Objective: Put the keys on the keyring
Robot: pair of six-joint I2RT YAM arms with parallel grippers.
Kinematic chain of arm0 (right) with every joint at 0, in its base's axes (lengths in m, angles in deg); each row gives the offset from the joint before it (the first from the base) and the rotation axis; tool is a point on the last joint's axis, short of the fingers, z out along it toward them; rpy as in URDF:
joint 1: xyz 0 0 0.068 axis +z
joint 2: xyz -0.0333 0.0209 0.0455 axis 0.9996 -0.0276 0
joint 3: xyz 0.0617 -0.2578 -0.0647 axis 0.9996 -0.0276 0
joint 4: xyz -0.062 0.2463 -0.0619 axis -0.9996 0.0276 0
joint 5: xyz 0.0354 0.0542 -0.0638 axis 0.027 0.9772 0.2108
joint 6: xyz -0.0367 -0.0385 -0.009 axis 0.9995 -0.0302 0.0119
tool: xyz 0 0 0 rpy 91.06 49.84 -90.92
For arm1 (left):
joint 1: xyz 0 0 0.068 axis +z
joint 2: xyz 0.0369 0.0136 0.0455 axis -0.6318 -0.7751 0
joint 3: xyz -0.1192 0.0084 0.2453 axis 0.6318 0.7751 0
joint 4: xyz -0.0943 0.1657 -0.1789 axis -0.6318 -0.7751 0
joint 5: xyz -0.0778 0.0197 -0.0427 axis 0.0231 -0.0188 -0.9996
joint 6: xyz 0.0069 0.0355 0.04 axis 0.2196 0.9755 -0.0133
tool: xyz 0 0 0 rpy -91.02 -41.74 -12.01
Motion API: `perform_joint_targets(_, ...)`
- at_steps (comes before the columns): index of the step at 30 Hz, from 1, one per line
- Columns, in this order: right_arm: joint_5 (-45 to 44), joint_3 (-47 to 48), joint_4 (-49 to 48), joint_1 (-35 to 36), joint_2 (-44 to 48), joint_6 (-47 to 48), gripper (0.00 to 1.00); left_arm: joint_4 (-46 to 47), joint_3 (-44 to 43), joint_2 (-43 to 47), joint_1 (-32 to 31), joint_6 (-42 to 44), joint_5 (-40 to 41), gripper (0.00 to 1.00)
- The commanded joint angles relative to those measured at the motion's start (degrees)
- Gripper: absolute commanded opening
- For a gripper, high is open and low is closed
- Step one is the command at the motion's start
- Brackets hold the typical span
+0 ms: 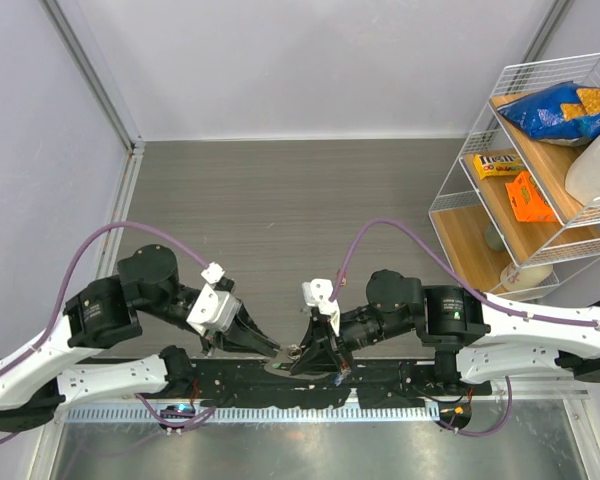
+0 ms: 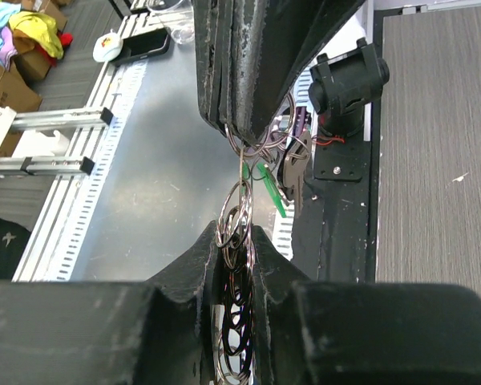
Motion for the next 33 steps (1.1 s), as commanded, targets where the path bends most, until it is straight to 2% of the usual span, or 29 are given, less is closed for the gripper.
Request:
perform_joint_targets(1, 4.6, 0.2, 5.3, 0.1, -1.3, 3.6, 0.06, 2.4, -5.1, -1.8, -0.2, -0.9, -4.8, 0.00)
perform_joint_targets(23, 3.4, 0.6, 7.7, 0.1, -0.9, 4.5, 0.06, -2.4, -7.8, -6.2, -1.0, -1.7, -5.1, 0.00)
perform_joint_targets(33, 2.5, -0.5, 6.7, 0.1, 0.6, 3.7, 0.06, -1.1, -7.8, -5.8, -1.0, -3.1, -1.9, 0.09)
